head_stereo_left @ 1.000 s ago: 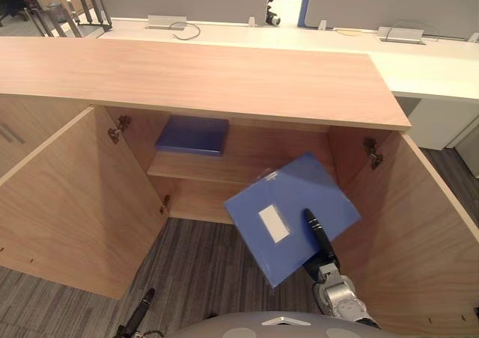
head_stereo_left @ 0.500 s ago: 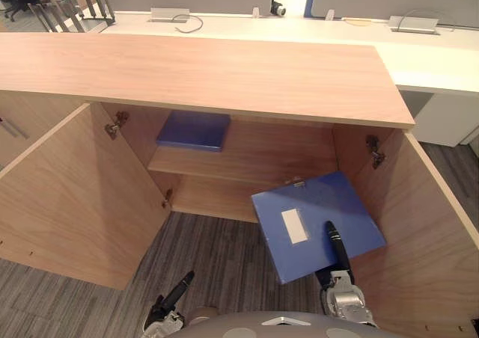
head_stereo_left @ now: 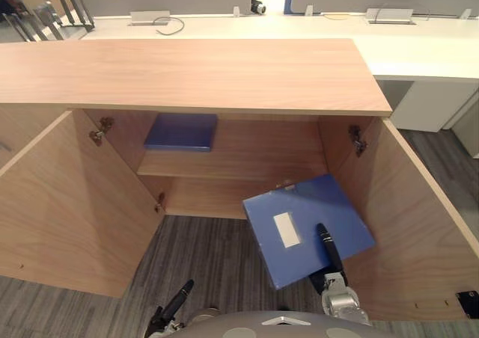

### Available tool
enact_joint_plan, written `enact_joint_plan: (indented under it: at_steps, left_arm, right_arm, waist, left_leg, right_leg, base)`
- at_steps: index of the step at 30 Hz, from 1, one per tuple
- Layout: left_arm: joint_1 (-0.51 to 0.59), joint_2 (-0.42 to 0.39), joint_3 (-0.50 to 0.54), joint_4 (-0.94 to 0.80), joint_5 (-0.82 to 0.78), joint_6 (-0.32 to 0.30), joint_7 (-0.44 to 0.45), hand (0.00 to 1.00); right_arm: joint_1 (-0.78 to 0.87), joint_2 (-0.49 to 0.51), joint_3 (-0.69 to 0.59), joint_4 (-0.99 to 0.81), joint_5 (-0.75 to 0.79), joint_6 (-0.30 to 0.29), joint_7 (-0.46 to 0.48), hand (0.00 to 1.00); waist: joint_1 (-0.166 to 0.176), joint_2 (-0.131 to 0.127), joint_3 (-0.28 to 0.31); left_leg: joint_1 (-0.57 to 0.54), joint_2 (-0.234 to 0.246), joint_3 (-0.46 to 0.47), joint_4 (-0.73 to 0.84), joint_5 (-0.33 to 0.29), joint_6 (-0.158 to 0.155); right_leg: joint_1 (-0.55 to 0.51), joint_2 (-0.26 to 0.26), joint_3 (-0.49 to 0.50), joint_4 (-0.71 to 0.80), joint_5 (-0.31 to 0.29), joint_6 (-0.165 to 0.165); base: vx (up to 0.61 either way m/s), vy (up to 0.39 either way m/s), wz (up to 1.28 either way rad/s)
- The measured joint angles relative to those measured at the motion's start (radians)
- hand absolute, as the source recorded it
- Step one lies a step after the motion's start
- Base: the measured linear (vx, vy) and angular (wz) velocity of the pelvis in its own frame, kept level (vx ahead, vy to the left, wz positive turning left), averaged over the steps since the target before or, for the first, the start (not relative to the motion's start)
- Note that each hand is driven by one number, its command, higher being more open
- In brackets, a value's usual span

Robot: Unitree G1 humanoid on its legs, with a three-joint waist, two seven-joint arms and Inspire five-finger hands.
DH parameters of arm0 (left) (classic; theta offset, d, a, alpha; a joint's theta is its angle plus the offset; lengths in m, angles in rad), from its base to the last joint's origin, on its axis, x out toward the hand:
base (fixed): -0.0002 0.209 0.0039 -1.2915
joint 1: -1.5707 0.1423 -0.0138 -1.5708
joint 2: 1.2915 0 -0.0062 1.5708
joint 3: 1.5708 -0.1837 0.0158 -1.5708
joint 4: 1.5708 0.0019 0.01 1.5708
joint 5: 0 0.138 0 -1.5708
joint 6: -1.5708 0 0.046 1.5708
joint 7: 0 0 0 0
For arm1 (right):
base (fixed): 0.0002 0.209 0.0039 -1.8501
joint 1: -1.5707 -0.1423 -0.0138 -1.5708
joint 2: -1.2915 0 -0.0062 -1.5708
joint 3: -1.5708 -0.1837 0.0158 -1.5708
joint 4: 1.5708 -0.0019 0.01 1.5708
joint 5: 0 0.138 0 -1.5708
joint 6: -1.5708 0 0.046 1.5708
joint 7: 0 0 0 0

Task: Walk over to the cabinet, pick up the folder, carry it to the office cabinet, place the folder inside the office cabinet, then close the office cabinet door

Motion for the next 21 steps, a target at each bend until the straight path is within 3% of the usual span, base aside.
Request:
enact_joint_plan:
  at_steps: [2,6,10,17,21]
  left_arm:
    - [0.009,0.014,-0.030,0.001,0.000,0.000,0.001,1.00]
    - [0.000,0.033,-0.112,0.008,0.003,-0.007,-0.001,1.00]
    - [0.000,0.041,-0.128,0.010,0.004,-0.022,-0.004,1.00]
    - [0.004,0.063,-0.126,0.020,0.053,-0.020,-0.006,1.00]
    - [0.007,0.068,-0.113,0.020,0.078,-0.019,-0.004,1.00]
  right_arm:
    - [0.004,-0.003,0.018,0.036,-0.033,0.007,0.005,0.00]
    - [0.003,-0.033,0.046,0.062,-0.044,0.036,0.008,0.00]
    - [-0.023,-0.038,0.062,0.092,-0.072,0.038,0.011,0.00]
    - [-0.061,-0.036,0.078,0.099,-0.081,0.039,0.015,0.00]
    - [-0.059,-0.034,0.117,0.096,-0.110,0.040,0.032,0.00]
  waist:
    - [-0.003,-0.008,-0.015]
    - [-0.002,0.007,-0.021]
    - [-0.001,0.010,-0.026]
    - [0.002,-0.007,0.004]
    - [0.001,-0.030,0.016]
  left_leg:
    - [0.000,-0.014,0.016,-0.016,-0.001,0.007]
    - [-0.003,-0.055,0.029,-0.030,0.002,0.026]
    - [-0.008,-0.081,0.016,-0.026,-0.010,0.048]
    - [0.011,-0.103,0.019,-0.009,-0.024,0.078]
    - [0.014,-0.127,0.035,-0.009,-0.021,0.086]
  right_leg:
    - [0.001,-0.011,0.015,-0.033,0.020,0.010]
    - [-0.010,-0.048,0.028,-0.064,0.036,0.032]
    - [-0.017,-0.069,0.032,-0.065,0.035,0.037]
    - [-0.150,-0.079,0.046,0.214,0.003,0.030]
    - [-0.166,-0.111,0.026,0.217,-0.002,0.029]
  base:
    - [0.04,0.091,-0.22]
    - [0.06,0.114,-0.09]
    - [0.09,0.094,-0.06]
    - [-0.02,0.052,-0.16]
    - [-0.10,0.041,-0.13]
